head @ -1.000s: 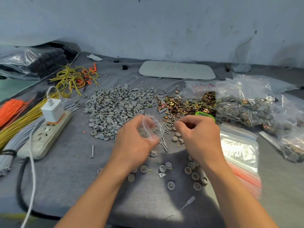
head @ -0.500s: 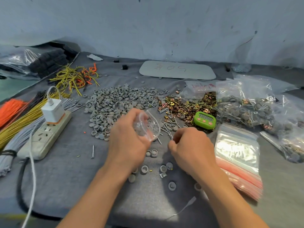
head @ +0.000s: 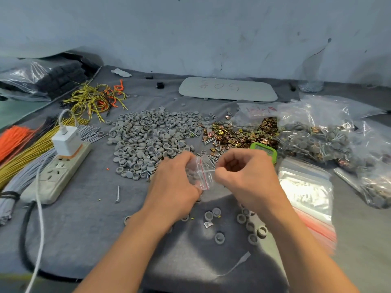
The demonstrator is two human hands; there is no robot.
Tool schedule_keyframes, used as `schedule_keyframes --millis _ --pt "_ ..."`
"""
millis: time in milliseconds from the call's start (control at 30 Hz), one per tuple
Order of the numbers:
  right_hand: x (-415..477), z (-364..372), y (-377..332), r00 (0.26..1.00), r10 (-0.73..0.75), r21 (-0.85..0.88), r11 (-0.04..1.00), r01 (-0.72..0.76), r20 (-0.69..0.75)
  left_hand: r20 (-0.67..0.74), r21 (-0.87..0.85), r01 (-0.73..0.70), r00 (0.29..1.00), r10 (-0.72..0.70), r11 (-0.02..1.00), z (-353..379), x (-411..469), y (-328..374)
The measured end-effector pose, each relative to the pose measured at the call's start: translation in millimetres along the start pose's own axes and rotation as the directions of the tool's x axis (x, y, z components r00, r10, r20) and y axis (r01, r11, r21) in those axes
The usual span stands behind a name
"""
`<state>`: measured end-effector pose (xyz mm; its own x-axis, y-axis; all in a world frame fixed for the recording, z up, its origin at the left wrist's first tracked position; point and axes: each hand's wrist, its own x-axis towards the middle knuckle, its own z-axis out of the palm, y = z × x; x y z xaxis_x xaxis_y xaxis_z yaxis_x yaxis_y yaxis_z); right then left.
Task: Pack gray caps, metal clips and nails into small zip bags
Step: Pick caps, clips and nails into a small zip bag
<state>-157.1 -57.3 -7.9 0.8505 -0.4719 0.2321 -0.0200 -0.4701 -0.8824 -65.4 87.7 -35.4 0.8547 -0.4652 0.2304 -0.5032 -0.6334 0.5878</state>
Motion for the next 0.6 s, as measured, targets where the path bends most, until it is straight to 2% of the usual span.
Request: schedule_keyframes --millis 133,300,433,533,600 --pt "-1 11 2 0.998 0.009 0.007 1.000 -0.009 0.057 -0.008 -0.111 -0.027 1.000 0.027 0.993 -2 -3 3" --pt "4 0 7 0.999 0.042 0.051 0.998 -0.041 -0.020 -0.029 -0.183 -0.007 1.000 0.001 0.983 -7 -3 2" --pt "4 1 10 0.995 0.039 -0.015 0.999 -0.041 -0.091 -0.033 -0.187 -0.014 0.999 0.008 0.982 -9 -4 1" --pt "8 -4 15 0.978 0.070 -0.174 0.979 -0.105 -0.194 -0.056 -0.226 -0.015 0.998 0.003 0.974 -11 -3 0" --pt "9 -7 20 0.980 0.123 -0.392 0.903 -0.177 -0.159 -0.083 -0.253 -0.017 0.997 -0.004 0.967 -12 -2 0"
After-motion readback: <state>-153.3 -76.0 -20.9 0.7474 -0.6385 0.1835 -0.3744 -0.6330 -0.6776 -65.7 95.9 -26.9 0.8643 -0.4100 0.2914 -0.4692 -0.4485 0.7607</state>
